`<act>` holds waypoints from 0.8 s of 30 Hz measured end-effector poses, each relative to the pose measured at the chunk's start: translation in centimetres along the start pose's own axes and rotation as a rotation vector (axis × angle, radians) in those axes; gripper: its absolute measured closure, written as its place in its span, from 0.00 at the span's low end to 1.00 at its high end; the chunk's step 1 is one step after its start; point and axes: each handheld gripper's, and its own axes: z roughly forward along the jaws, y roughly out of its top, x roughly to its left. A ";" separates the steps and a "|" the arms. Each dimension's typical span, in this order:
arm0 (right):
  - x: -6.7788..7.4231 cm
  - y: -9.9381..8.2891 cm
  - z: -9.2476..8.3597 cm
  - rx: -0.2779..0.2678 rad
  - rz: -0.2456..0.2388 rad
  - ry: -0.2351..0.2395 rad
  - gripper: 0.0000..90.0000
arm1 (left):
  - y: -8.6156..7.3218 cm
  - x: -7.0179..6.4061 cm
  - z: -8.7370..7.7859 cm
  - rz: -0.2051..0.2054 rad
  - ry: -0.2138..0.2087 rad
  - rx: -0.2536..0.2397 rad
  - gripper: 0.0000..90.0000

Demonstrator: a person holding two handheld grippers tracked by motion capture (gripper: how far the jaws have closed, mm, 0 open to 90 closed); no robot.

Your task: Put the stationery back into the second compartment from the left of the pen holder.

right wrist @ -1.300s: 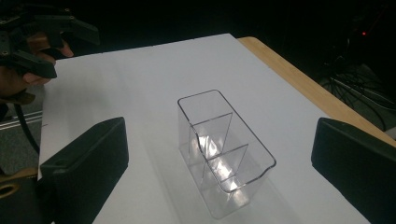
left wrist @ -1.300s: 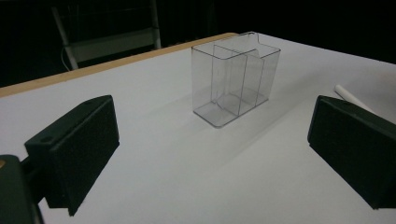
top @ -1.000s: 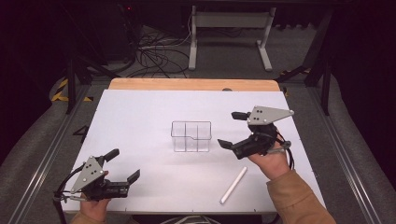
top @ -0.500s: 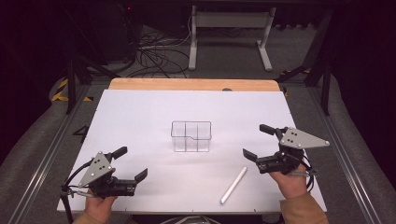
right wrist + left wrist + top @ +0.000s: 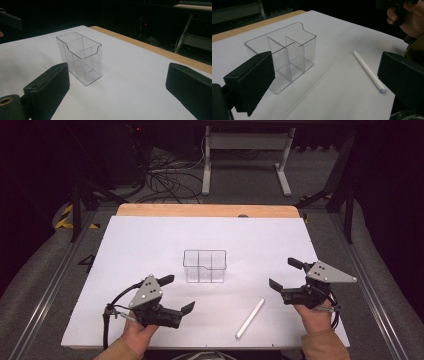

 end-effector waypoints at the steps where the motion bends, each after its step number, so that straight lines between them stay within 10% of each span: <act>1: -0.1 -0.1 -0.1 0.002 0.001 -0.004 0.06 | 0.2 -0.3 0.4 0.008 -0.010 0.004 0.02; 16: -0.9 -0.6 -0.8 -0.006 0.015 -0.013 0.06 | 2.8 -3.5 7.1 -0.015 -0.171 0.096 0.03; 24: -1.1 -0.7 -0.9 -0.014 0.023 0.002 0.06 | 3.1 -4.8 9.4 -0.026 -0.180 0.158 0.05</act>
